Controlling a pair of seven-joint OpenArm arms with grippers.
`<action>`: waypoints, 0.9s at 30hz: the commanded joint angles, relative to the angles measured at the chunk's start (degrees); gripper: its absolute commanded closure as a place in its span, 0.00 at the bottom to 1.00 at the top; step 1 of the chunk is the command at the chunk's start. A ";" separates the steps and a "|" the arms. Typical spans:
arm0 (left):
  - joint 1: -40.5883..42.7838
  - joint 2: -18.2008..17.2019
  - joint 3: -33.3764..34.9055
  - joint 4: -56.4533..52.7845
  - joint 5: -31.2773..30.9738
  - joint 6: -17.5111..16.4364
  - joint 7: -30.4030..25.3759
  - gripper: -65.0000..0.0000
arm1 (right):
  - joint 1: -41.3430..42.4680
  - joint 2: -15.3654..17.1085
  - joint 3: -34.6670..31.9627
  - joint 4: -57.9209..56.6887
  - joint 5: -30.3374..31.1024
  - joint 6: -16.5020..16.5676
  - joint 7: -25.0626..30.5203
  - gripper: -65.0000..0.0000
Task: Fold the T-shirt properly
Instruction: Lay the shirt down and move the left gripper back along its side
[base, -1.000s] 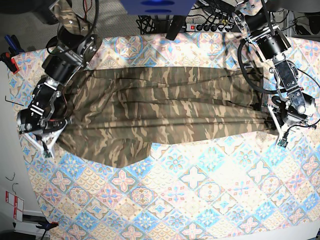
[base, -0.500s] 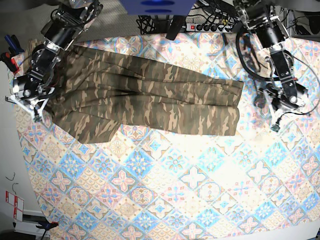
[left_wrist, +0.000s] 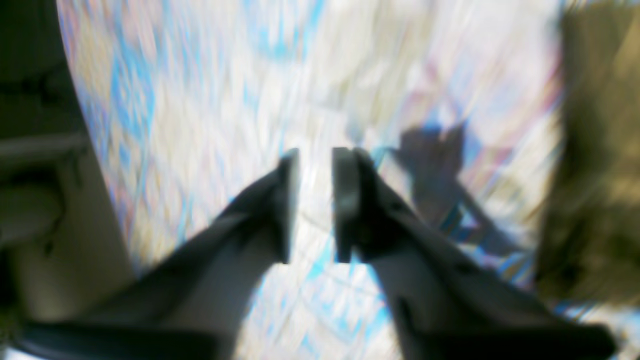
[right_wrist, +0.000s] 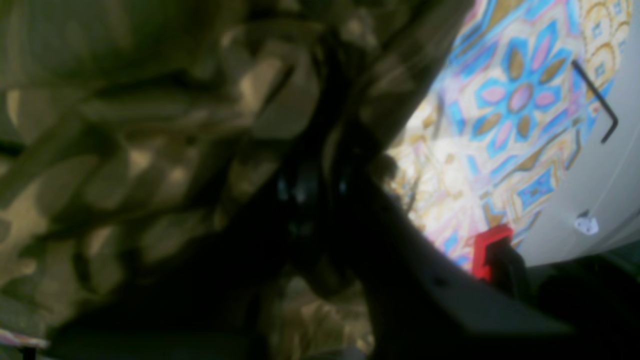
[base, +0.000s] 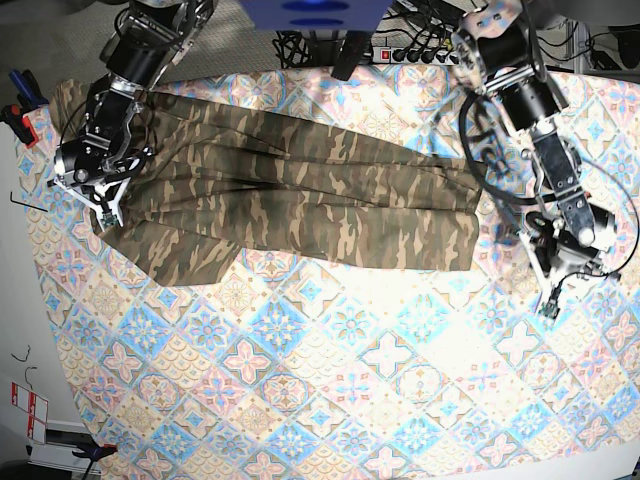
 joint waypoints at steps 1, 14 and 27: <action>-2.23 0.11 1.13 -0.39 0.06 0.34 -0.13 0.61 | 1.36 0.63 -0.19 0.94 0.04 -0.27 0.16 0.98; -6.63 2.92 9.84 -11.91 -0.47 0.34 -0.75 0.43 | 1.71 0.98 0.25 1.47 0.04 -0.27 -2.30 0.80; -8.30 3.01 9.57 -23.52 -0.38 0.34 -5.15 0.34 | 2.15 1.07 0.69 3.40 0.04 -0.27 -3.26 0.69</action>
